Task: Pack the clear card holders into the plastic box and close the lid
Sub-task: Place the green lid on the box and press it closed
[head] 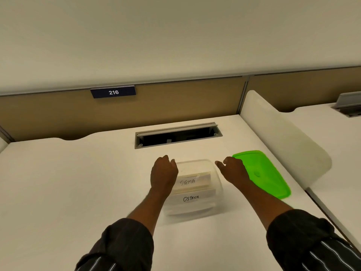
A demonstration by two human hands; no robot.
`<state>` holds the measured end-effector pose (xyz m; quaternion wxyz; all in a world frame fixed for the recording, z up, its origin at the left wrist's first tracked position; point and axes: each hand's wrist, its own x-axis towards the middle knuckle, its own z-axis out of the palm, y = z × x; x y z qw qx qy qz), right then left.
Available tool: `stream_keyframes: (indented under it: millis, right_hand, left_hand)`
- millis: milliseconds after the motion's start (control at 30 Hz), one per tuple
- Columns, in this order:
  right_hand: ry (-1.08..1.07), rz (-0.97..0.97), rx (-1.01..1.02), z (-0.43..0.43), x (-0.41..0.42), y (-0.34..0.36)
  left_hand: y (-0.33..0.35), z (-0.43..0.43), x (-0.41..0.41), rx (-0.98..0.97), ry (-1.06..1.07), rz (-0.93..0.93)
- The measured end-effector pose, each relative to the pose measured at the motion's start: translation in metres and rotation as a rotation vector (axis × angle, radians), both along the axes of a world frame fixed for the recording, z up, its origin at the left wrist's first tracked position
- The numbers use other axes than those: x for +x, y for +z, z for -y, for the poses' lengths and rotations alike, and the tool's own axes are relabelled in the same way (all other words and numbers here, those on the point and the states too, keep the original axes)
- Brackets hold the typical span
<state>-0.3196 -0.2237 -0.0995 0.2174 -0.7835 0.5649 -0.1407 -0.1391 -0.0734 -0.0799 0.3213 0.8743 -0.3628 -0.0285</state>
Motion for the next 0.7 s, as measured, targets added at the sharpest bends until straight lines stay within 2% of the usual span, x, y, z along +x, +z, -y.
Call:
stream_keyframes:
  millis: [200, 333, 567, 700]
  right_hand:
    - [0.031, -0.009, -0.021, 0.025, -0.02, 0.005]
    - [0.078, -0.053, -0.039, 0.06, -0.038, 0.004]
    - [0.156, -0.266, -0.071, 0.126, -0.088, -0.011]
    - [0.142, -0.306, -0.027, 0.157, -0.119, -0.026]
  left_hand:
    - [0.013, 0.044, -0.035, -0.009, -0.119, 0.003]
    - [0.016, 0.085, -0.067, 0.031, -0.123, 0.031]
    - [0.007, 0.165, -0.133, 0.121, -0.168, -0.076]
    - [-0.008, 0.19, -0.162, 0.195, -0.175, -0.196]
